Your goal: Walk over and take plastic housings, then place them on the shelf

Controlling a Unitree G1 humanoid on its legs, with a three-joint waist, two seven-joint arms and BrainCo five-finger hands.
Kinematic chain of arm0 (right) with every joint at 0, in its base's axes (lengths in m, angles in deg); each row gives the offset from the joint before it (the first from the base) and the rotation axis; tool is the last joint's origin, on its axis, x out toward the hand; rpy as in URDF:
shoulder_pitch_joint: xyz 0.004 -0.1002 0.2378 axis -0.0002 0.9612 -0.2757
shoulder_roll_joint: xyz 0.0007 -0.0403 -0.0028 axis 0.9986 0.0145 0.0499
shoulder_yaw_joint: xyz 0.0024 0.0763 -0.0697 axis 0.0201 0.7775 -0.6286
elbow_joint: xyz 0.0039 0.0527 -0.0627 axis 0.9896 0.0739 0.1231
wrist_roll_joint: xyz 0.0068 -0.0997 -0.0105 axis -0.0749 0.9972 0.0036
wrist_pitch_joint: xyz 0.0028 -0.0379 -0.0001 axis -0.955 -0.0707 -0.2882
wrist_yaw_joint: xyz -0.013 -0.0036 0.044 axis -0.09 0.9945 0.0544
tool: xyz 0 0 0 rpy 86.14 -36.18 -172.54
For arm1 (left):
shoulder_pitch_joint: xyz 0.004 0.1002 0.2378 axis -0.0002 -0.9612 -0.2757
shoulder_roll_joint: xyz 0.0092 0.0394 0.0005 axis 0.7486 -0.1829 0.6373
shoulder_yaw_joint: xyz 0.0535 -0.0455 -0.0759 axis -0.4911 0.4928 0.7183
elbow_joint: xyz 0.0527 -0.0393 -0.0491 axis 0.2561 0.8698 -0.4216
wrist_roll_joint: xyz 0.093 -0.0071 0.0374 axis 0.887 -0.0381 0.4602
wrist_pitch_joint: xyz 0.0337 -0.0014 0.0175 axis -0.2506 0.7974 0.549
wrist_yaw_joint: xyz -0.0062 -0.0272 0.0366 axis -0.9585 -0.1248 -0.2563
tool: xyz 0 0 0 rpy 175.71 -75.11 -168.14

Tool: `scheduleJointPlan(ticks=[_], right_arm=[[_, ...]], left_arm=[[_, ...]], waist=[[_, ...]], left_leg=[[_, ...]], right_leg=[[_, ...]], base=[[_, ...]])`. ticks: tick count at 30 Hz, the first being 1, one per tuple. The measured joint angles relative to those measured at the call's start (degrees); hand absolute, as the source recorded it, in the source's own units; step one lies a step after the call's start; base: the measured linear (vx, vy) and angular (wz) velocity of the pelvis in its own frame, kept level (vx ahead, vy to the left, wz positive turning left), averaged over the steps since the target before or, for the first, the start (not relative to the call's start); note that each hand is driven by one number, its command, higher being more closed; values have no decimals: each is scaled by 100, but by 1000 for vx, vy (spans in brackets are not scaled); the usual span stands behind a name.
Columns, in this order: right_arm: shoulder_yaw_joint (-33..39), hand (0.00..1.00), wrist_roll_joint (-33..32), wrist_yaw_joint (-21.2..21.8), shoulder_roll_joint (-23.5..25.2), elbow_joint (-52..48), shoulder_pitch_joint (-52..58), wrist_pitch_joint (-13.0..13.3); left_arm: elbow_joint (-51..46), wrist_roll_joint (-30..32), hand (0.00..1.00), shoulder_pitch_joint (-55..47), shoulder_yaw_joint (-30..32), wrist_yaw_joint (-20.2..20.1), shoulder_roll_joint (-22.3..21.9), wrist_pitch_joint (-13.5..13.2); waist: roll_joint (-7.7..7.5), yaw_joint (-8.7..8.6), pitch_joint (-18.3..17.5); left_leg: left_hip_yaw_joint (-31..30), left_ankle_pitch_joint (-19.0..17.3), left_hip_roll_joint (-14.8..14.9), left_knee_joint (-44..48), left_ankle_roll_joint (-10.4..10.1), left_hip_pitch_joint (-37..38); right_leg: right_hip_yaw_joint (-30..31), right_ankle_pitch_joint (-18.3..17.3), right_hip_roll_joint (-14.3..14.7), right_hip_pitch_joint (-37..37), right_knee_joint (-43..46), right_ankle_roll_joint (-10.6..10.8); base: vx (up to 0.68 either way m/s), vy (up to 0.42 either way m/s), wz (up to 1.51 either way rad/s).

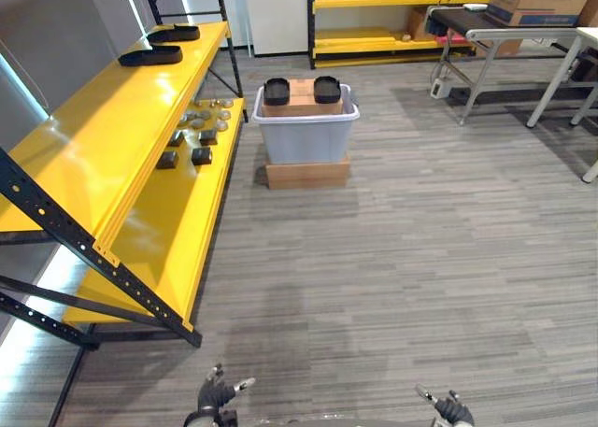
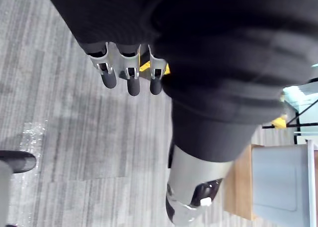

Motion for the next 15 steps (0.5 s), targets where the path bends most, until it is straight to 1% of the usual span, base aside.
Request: scheduleJointPlan(ticks=[3,4,9,15], right_arm=[[-7,0,192,74,-88,-268,-72,51],[-13,0,264,123,-159,-279,-101,95],[-118,0,380,235,-300,-311,-122,108],[-135,0,395,224,-387,-321,-144,104]], left_arm=[[-160,57,0,-9,0,-17,69,-21],[-234,110,0,-14,0,-21,85,-28],[-439,155,0,-11,-6,-109,121,-63],[-461,154,0,-25,-10,-119,114,-61]], waist=[[-36,-52,95],[-27,-62,105],[31,-76,144],[60,-88,149]], left_leg=[[-56,0,-25,-17,-1,71],[-58,-1,-33,-22,-1,96],[-58,-4,-36,-54,-5,139],[-41,-51,-4,-60,-18,80]], right_leg=[[-75,-2,-23,109,-60,3],[-87,-3,-33,143,-72,4],[-95,-6,-40,197,-131,9],[-102,-16,-17,121,-134,17]], base=[[70,5,9],[57,19,5],[0,1,0],[-53,-12,-2]])
